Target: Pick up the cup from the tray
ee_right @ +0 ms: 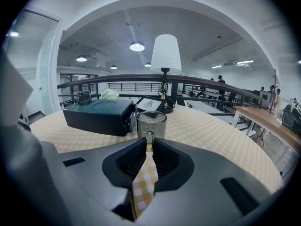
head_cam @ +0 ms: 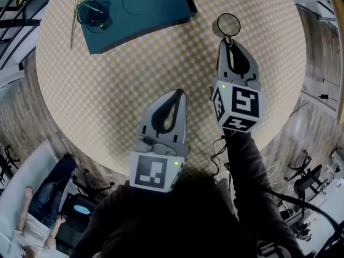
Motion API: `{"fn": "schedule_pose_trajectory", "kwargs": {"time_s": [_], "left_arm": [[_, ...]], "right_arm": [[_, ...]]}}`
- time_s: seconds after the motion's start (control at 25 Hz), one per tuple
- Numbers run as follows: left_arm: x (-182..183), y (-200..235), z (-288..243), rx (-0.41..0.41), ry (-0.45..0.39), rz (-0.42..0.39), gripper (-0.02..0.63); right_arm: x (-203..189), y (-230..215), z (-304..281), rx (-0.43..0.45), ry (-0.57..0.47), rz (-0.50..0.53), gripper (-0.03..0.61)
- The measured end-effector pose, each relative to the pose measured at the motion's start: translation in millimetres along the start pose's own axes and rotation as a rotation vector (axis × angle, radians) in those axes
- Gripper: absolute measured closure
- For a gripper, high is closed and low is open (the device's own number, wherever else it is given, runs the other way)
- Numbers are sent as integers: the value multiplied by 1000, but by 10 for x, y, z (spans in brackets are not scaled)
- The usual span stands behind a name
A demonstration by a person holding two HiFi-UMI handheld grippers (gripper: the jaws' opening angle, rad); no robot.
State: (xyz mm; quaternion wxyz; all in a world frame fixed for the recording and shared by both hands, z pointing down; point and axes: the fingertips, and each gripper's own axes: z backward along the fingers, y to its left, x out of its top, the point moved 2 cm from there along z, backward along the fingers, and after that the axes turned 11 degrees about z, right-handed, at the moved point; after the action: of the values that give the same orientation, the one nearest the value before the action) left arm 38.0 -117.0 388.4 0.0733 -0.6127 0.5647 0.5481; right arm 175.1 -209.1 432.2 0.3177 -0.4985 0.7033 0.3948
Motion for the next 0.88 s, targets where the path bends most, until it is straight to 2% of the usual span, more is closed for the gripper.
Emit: {"fn": "schedule_pose_trajectory", "kwargs": {"time_s": [0.4,0.76,0.88], "left_arm": [[-11,156,-22,21,-2,20,609],[35,218,70,26,-17,16,609],[33,198,95,28,-20,12,609]], "right_arm": [[-298,100,-165,24,87,10,538],[-330,167,-186,14,110,34,537],[-359,170,-203,33,120,23,476]]}}
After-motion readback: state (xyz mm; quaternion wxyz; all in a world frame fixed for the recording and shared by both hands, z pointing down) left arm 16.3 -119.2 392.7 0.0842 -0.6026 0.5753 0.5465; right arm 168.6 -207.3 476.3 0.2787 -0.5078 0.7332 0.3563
